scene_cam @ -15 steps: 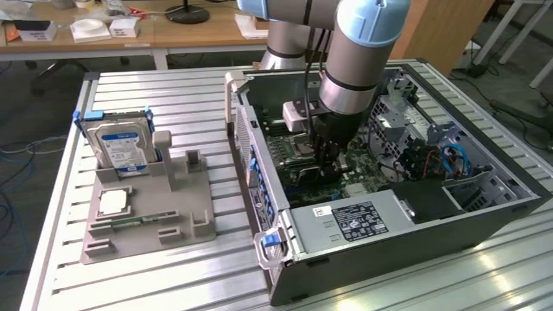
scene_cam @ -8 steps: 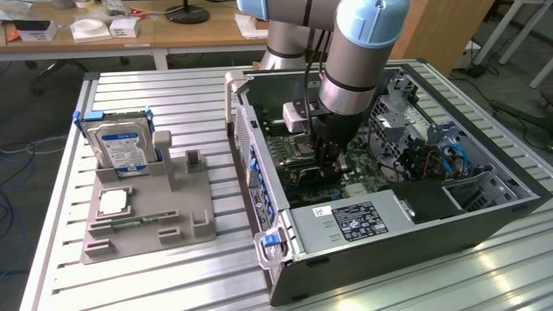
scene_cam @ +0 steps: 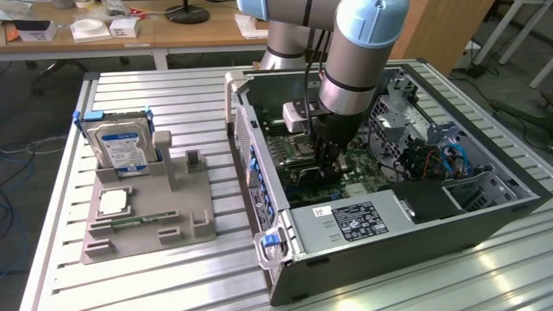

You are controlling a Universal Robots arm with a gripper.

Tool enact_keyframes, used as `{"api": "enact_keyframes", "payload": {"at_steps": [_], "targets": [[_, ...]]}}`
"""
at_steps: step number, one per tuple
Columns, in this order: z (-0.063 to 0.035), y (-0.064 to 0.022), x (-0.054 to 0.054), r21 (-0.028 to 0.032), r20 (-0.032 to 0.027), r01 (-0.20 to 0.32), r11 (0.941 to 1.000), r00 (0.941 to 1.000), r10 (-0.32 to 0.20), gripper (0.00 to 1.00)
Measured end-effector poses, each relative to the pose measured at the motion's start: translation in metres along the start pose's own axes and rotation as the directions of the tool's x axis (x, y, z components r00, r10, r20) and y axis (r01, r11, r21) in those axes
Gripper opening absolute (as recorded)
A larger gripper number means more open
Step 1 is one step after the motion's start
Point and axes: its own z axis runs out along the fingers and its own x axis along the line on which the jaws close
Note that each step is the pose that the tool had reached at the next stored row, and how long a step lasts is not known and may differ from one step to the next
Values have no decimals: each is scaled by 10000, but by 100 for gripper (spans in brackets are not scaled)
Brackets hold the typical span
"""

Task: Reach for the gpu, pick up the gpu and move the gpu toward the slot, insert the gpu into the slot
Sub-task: 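Insert the gpu into the slot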

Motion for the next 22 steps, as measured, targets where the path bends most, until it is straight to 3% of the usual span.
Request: {"api": "enact_keyframes", "payload": {"at_steps": [3,4,5,19,22], "targets": [[-2,4,-1,1,6,-8,10000,10000,8,27],[-9,3,-1,2,7,-6,10000,10000,6,33],[-20,1,-1,1,7,-2,10000,10000,2,33],[-347,-3,-7,11,0,-1,10000,10000,1,33],[-368,-3,-8,14,2,-1,10000,10000,1,33]]}}
